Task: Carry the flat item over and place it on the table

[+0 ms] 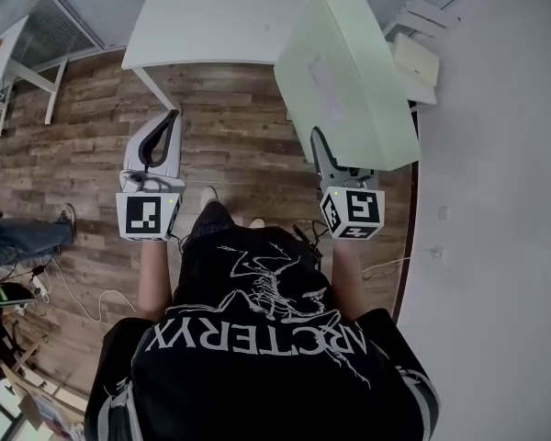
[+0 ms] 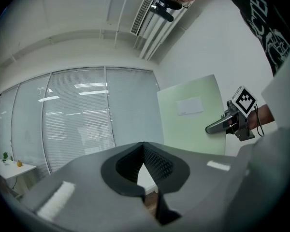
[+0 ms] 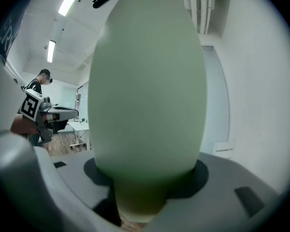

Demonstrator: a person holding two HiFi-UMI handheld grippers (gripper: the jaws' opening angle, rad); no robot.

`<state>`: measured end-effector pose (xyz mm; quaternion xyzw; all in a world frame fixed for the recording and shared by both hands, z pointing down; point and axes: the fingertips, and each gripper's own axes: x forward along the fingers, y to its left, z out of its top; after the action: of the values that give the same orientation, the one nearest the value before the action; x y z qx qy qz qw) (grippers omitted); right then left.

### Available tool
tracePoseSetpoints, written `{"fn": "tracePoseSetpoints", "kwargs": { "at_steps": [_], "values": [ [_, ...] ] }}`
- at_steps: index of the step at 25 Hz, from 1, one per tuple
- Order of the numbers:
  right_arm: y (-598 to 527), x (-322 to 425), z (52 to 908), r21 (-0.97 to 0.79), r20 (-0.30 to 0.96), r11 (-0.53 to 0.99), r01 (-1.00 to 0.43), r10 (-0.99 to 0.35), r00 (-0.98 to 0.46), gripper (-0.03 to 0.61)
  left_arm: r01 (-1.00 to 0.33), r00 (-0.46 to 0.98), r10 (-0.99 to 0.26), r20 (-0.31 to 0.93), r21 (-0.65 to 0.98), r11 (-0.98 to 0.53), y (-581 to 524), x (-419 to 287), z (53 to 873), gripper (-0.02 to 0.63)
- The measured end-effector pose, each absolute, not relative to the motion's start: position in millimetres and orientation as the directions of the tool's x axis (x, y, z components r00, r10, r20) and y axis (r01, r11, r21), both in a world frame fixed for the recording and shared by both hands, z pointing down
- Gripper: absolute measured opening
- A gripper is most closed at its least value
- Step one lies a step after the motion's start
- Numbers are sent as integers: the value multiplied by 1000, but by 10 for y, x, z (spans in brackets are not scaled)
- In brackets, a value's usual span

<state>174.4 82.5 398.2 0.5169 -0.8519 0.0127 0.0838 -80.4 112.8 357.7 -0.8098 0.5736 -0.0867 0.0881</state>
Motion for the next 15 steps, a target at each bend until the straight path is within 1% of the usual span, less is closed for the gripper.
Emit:
{"fn": "tracePoseSetpoints", "kwargs": {
  "at_steps": [3, 6, 8, 11, 15],
  "values": [
    [630, 1677, 4049, 59, 172, 475, -878, -871, -460, 264, -914, 330, -942, 53, -232, -334, 926, -831, 3637, 9],
    [319, 1547, 4109, 65, 177, 468, -881, -875, -451, 264, -904, 354, -934, 40, -242, -353, 570, -933, 3697, 9],
    [70, 1439, 4159, 59, 180, 459, -887, -878, -442, 264, -899, 368, -929, 37, -243, -365, 275, -1034, 3773, 9],
    [-381, 1239, 4173, 52, 182, 443, -895, -886, -428, 264, -892, 385, -920, 73, -228, -391, -235, -1184, 3845, 11],
    [-997, 905, 4104, 64, 192, 418, -906, -896, -400, 264, -865, 434, -897, 85, -239, -441, -897, -1435, 3821, 9]
  ]
}}
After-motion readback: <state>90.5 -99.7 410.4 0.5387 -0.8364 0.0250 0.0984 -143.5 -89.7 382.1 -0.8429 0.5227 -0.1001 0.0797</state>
